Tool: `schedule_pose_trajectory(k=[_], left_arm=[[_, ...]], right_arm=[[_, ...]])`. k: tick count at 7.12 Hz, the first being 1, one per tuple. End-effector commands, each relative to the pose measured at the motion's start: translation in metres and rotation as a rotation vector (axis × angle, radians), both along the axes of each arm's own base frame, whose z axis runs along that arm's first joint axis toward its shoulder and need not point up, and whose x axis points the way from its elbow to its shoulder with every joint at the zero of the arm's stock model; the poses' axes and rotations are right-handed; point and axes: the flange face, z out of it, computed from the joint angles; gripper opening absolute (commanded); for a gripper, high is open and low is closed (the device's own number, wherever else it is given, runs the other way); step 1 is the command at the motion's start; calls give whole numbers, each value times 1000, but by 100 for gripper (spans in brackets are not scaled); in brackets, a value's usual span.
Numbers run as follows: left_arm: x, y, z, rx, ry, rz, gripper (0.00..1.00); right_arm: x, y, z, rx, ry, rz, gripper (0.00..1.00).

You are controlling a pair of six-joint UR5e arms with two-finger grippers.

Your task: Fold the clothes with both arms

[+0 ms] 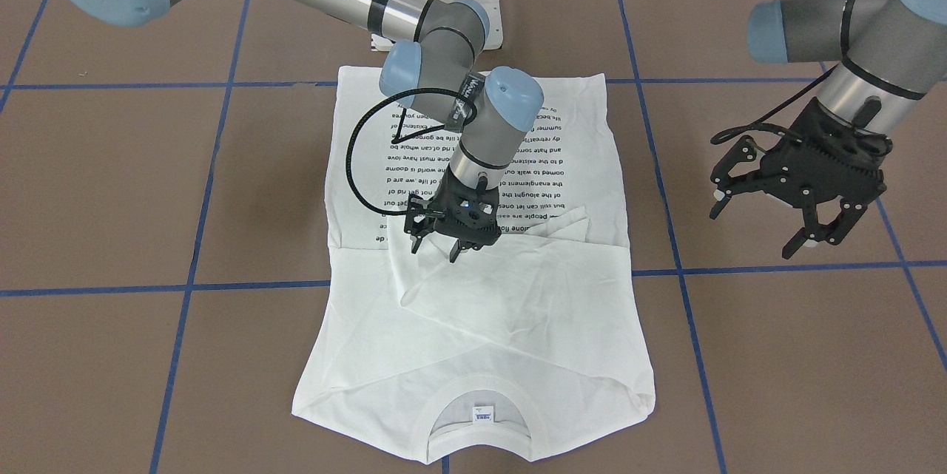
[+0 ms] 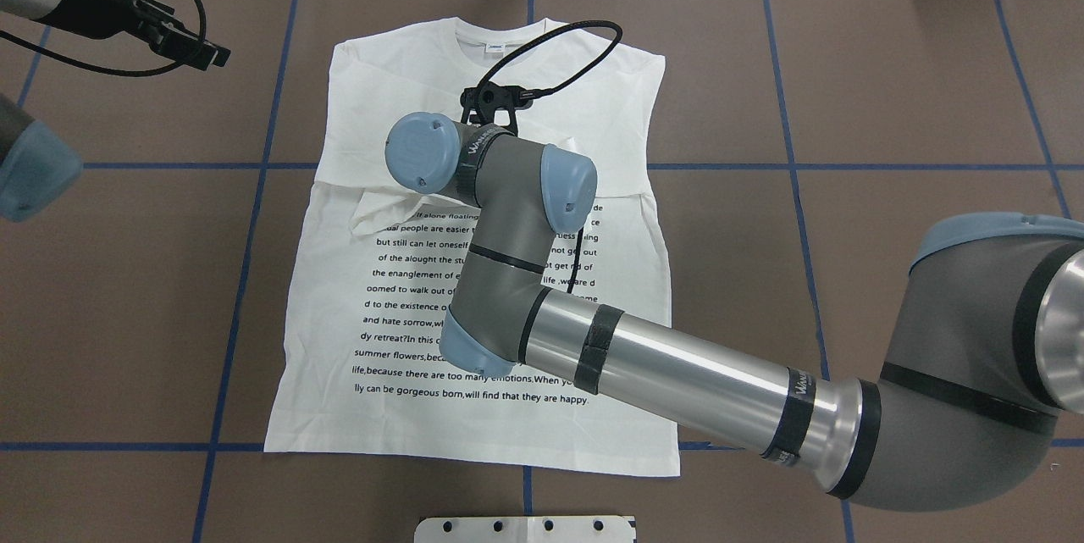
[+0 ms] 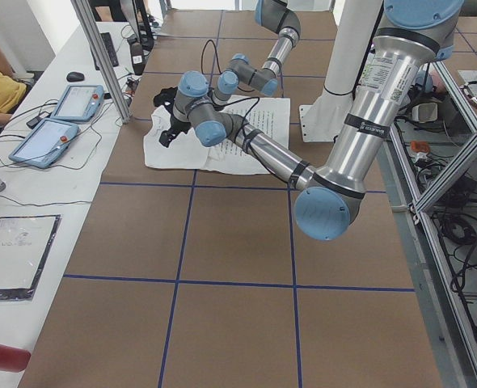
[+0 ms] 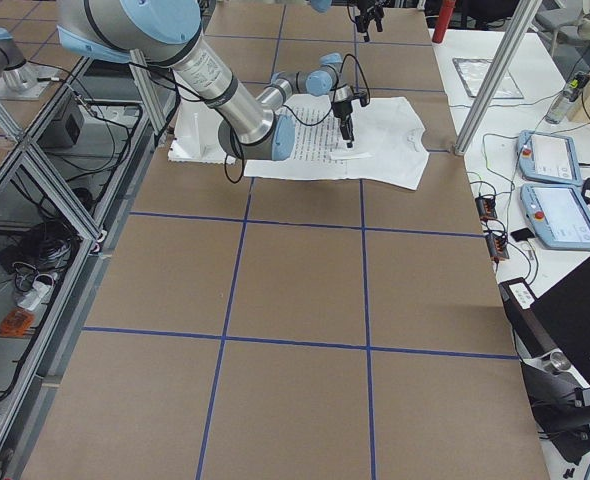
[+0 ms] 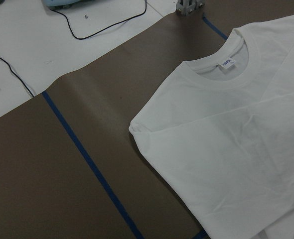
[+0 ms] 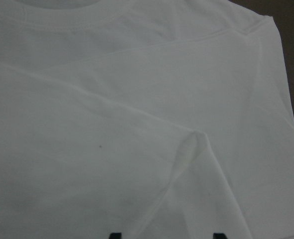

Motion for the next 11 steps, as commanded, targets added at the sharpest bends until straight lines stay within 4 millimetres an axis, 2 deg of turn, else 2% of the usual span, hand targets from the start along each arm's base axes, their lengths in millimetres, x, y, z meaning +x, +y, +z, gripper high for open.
schedule_pose_trajectory(k=[1, 2, 3, 5, 6, 7, 9, 10, 11], left_arm=[[0, 0, 0, 0, 0, 0, 100], [0, 0, 0, 0, 0, 0, 100], [0, 0, 0, 0, 0, 0, 100], [0, 0, 0, 0, 0, 0, 100], [0, 0, 0, 0, 0, 0, 100], [2, 1, 0, -1, 1, 2, 100], [1, 2, 6, -7, -4, 3, 100], [1, 3, 7, -3, -1, 3, 100], [0, 3, 7, -2, 0, 2, 100]], right_arm=[[-1, 0, 0, 0, 1, -2, 52], [-1, 0, -1, 1, 0, -2, 28], [0, -1, -1, 0, 0, 1, 0], [4, -3, -9, 8, -12, -4, 0], [14, -1, -20, 10, -35, -6, 0], [46, 6, -4, 3, -21, -26, 0], [93, 13, 61, 11, 19, -49, 0], [106, 14, 71, 13, 22, -48, 0], [110, 9, 75, 17, 30, -45, 0]])
